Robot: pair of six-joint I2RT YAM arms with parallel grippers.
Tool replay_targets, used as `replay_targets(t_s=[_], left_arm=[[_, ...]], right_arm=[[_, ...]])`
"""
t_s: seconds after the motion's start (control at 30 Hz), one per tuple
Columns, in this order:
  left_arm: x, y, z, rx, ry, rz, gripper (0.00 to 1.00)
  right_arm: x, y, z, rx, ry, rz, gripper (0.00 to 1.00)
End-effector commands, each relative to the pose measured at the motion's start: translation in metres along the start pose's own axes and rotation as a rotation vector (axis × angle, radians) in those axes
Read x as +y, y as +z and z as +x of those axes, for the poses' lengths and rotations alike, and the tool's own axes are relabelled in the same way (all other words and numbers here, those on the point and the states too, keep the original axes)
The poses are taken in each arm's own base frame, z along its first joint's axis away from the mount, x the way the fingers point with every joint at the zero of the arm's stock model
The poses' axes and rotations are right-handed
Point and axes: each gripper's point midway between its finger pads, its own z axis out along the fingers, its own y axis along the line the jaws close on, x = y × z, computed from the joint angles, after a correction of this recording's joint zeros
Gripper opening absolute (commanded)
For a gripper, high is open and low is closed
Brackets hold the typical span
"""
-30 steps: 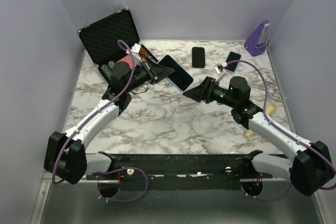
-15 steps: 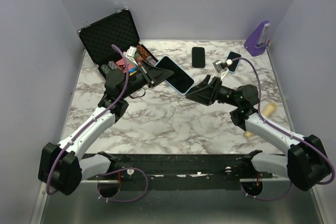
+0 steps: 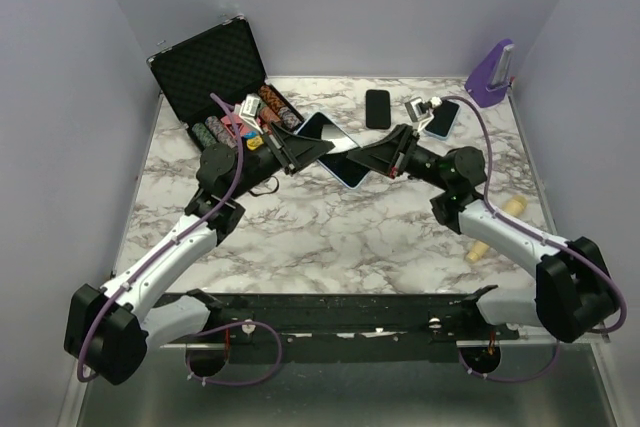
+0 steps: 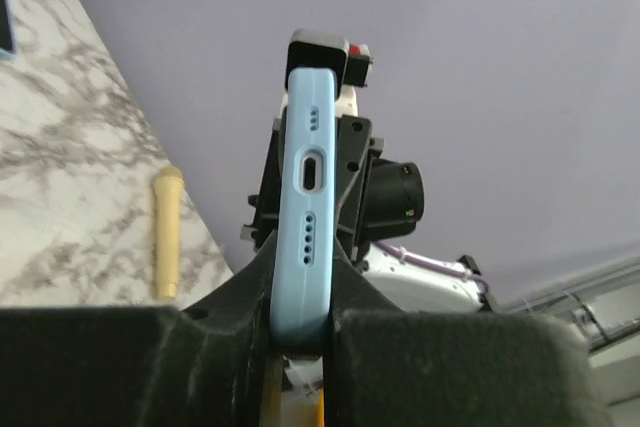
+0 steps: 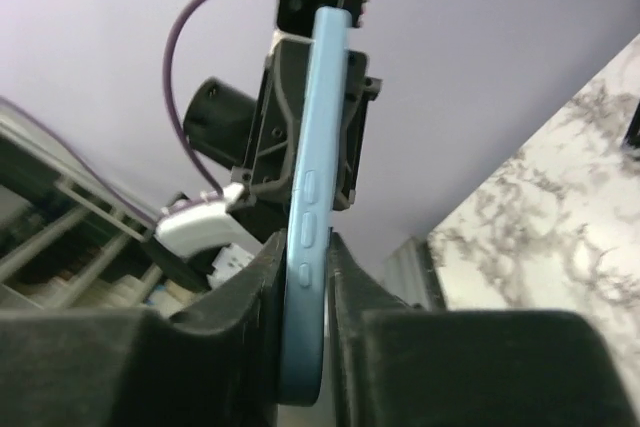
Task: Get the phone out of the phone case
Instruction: Adjust the phone.
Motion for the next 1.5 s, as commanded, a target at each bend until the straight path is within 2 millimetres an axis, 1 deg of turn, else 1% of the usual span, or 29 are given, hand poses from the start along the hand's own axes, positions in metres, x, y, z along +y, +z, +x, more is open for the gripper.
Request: replay_targets(t_s=[0.0, 0.03, 0.07, 0.1, 0.17, 0.2, 0.23, 0.27, 0.3, 0.33, 0.37, 0.4, 0.43, 0.47, 0.53, 0.6, 0.63, 0.67, 0.7, 0.73, 0.77, 0.83, 0.9, 0.97, 1.1, 1.3, 1.33, 1.4, 1.47], left_arm=[[-0.017, -0.004, -0.003, -0.024, 0.048, 0.043, 0.06], [-0.015, -0.004, -0.003, -0.019, 0.061, 0.034, 0.19], [-0.015, -0.006, -0.002, -0.019, 0.084, 0.025, 0.28], [-0.012, -0.008, -0.002, -0.017, 0.106, 0.001, 0.42], [-0.004, -0.017, -0.001, 0.000, 0.176, -0.075, 0.64], [0.001, -0.022, -0.003, 0.004, 0.227, -0.132, 0.71], [0.011, -0.033, -0.005, 0.005, 0.268, -0.219, 0.77], [0.024, -0.043, -0.011, -0.002, 0.327, -0.318, 0.84], [0.030, -0.058, -0.017, -0.003, 0.401, -0.408, 0.85], [0.040, -0.075, -0.024, -0.017, 0.446, -0.511, 0.86], [0.046, -0.092, -0.035, -0.042, 0.510, -0.597, 0.86], [0.051, -0.108, -0.042, -0.052, 0.554, -0.673, 0.88], [0.055, -0.122, -0.050, -0.056, 0.606, -0.733, 0.88], [0.053, -0.131, -0.055, -0.055, 0.644, -0.761, 0.86], [0.047, -0.136, -0.059, -0.025, 0.700, -0.752, 0.84], [0.036, -0.133, -0.058, 0.003, 0.727, -0.718, 0.85], [0.027, -0.128, -0.056, 0.017, 0.745, -0.670, 0.86], [0.018, -0.119, -0.049, 0.060, 0.768, -0.591, 0.87], [0.009, -0.110, -0.043, 0.104, 0.780, -0.521, 0.88], [0.006, -0.102, -0.033, 0.165, 0.768, -0.461, 0.89], [0.004, -0.095, -0.024, 0.220, 0.749, -0.405, 0.89], [0.003, -0.082, 0.000, 0.356, 0.686, -0.284, 0.89], [0.014, -0.072, 0.016, 0.446, 0.634, -0.235, 0.89], [0.026, -0.066, 0.029, 0.511, 0.619, -0.229, 0.89], [0.041, -0.058, 0.046, 0.605, 0.584, -0.206, 0.85], [0.030, -0.056, 0.073, 0.720, 0.551, -0.025, 0.77], [0.032, -0.055, 0.075, 0.727, 0.554, -0.028, 0.77], [0.046, -0.053, 0.072, 0.727, 0.566, -0.098, 0.77], [0.053, -0.054, 0.076, 0.756, 0.552, -0.110, 0.77]], right_arm=[[0.013, 0.012, -0.012, -0.023, -0.014, -0.093, 0.11], [0.010, 0.013, -0.010, -0.004, -0.015, -0.101, 0.02], [0.008, 0.013, -0.007, 0.014, -0.018, -0.106, 0.01], [0.005, 0.013, -0.003, 0.031, -0.024, -0.109, 0.01], [-0.003, 0.012, 0.005, 0.074, -0.041, -0.098, 0.01], [-0.008, 0.012, 0.007, 0.098, -0.054, -0.080, 0.01], [-0.017, 0.013, 0.011, 0.133, -0.063, -0.046, 0.01], [-0.022, 0.013, 0.014, 0.173, -0.084, -0.026, 0.01], [-0.030, 0.015, 0.015, 0.208, -0.127, 0.004, 0.01], [-0.038, 0.014, 0.018, 0.246, -0.133, 0.043, 0.01], [-0.049, 0.014, 0.020, 0.293, -0.161, 0.094, 0.01], [-0.059, 0.011, 0.024, 0.332, -0.169, 0.140, 0.01], [-0.064, 0.011, 0.024, 0.364, -0.204, 0.159, 0.01], [-0.072, 0.008, 0.029, 0.409, -0.205, 0.176, 0.01], [-0.076, 0.005, 0.036, 0.482, -0.227, 0.164, 0.01], [-0.086, -0.001, 0.040, 0.543, -0.248, 0.201, 0.01], [-0.092, -0.005, 0.044, 0.571, -0.240, 0.223, 0.01], [-0.094, -0.008, 0.046, 0.603, -0.259, 0.229, 0.01], [-0.094, -0.014, 0.052, 0.642, -0.241, 0.234, 0.01], [-0.091, -0.016, 0.055, 0.669, -0.246, 0.209, 0.01], [-0.084, -0.018, 0.058, 0.691, -0.245, 0.175, 0.01], [-0.074, -0.020, 0.059, 0.713, -0.254, 0.132, 0.01], [-0.065, -0.022, 0.059, 0.733, -0.255, 0.100, 0.01], [-0.053, -0.021, 0.059, 0.745, -0.237, 0.066, 0.01], [-0.039, -0.025, 0.066, 0.771, -0.249, -0.003, 0.01], [-0.034, -0.026, 0.069, 0.771, -0.241, -0.030, 0.01], [-0.032, -0.026, 0.070, 0.775, -0.235, -0.042, 0.01], [-0.028, -0.027, 0.074, 0.788, -0.223, -0.066, 0.01], [-0.024, -0.026, 0.077, 0.793, -0.232, -0.075, 0.01]])
